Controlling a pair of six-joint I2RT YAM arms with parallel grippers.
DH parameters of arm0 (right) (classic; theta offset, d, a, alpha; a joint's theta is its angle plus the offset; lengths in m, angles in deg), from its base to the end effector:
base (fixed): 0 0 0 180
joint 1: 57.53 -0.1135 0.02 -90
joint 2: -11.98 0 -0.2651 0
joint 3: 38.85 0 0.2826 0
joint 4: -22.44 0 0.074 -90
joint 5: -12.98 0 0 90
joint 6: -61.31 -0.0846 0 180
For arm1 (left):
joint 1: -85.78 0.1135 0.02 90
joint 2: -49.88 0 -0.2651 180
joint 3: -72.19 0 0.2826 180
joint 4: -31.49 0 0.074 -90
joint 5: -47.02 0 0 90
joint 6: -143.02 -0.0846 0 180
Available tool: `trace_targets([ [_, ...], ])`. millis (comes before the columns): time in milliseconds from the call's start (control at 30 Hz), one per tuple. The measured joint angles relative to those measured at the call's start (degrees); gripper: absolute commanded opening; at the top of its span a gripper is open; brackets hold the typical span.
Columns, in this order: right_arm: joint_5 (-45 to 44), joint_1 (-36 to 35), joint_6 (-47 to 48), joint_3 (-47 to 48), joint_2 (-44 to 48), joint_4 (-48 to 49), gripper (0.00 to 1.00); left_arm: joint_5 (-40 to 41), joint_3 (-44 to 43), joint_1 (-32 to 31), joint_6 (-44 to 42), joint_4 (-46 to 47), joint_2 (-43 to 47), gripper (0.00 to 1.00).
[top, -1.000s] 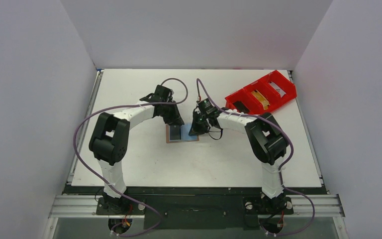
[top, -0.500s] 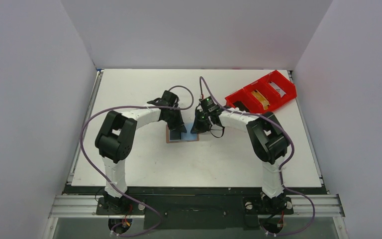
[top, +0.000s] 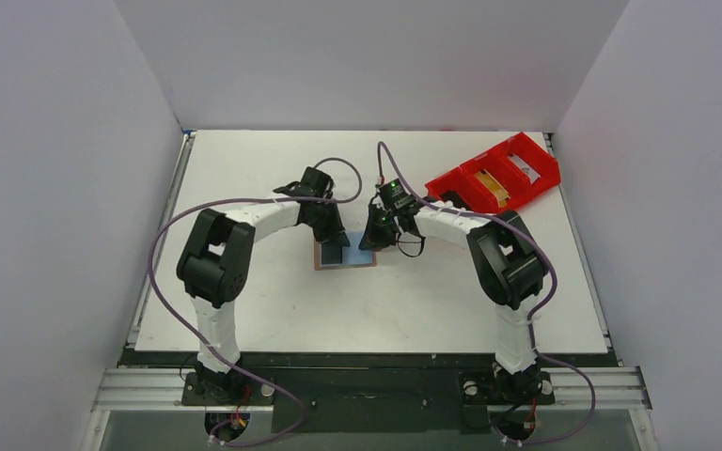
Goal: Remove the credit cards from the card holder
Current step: Remove the credit card from the card holder.
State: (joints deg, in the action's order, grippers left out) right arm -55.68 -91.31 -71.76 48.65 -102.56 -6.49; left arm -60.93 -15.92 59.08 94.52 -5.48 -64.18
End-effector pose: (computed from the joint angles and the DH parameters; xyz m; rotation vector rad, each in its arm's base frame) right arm 0.3713 0.2854 0.0995 0.0647 2.7572 0.9301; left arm 0.3925 -0.2266 0.0944 -0.2576 2.8184 -0.7517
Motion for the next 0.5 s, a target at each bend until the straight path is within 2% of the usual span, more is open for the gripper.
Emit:
trace_targets([
  [300,0.59,-0.37,0.2,4.46,-0.39,-1.73,0.05,3.13,3.91,5.55,-2.4,-1.84,10.16,0.01],
  [500,1.05,-2.47,0.35,10.49,-2.6,-2.6,0.07,4.33,7.72,7.93,-3.23,-2.54,10.95,0.0],
])
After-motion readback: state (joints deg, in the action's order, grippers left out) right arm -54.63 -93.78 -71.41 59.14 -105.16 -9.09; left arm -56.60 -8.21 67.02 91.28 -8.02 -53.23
